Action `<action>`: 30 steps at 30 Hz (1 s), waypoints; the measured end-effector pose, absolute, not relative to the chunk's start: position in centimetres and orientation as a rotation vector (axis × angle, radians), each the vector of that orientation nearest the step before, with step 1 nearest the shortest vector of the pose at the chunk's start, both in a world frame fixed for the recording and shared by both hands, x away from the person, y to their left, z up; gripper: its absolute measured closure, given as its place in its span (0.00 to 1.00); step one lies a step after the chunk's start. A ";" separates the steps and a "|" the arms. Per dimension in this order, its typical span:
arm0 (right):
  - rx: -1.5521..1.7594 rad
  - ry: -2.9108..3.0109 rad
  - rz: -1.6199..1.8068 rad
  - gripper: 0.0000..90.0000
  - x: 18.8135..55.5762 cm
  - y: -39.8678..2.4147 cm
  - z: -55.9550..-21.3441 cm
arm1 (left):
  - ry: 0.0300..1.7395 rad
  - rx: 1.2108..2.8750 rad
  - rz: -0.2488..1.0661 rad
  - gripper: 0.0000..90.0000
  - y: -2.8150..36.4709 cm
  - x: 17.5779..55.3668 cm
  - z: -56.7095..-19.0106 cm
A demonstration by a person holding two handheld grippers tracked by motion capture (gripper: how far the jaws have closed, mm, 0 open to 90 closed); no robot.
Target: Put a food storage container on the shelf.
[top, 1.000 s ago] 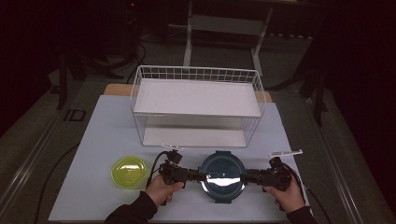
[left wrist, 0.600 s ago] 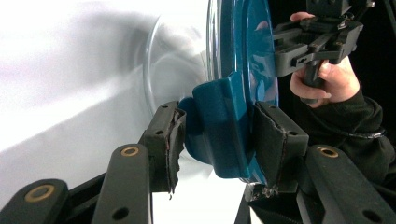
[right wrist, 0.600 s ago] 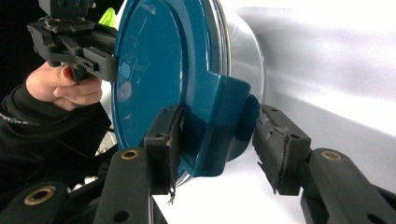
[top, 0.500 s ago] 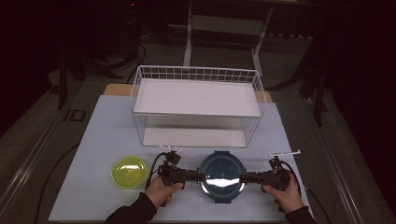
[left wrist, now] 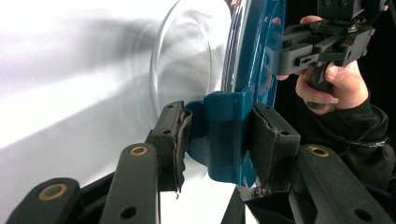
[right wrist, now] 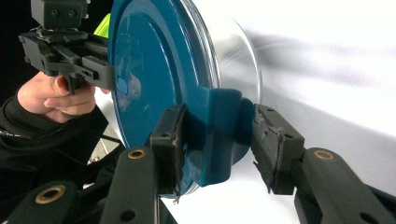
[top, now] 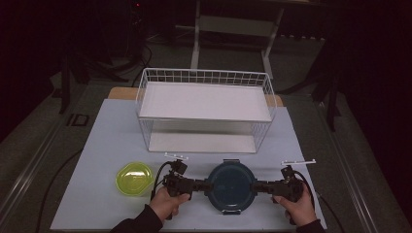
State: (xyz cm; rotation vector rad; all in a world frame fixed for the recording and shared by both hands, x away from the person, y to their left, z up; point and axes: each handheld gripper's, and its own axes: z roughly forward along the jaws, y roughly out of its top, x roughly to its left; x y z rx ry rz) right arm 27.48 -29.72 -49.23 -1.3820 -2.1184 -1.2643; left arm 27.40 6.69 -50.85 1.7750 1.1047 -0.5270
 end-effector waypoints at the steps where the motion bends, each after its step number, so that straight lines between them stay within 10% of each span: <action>1: -1.382 -2.118 -1.264 0.62 27.5 -29.7 -49.2 | 1.105 1.775 -0.527 0.64 6.7 27.4 -50.8; 30: -1.310 -2.164 -1.455 0.62 28.8 -27.8 -40.4 | 0.984 1.749 -0.386 0.64 8.9 28.6 -41.5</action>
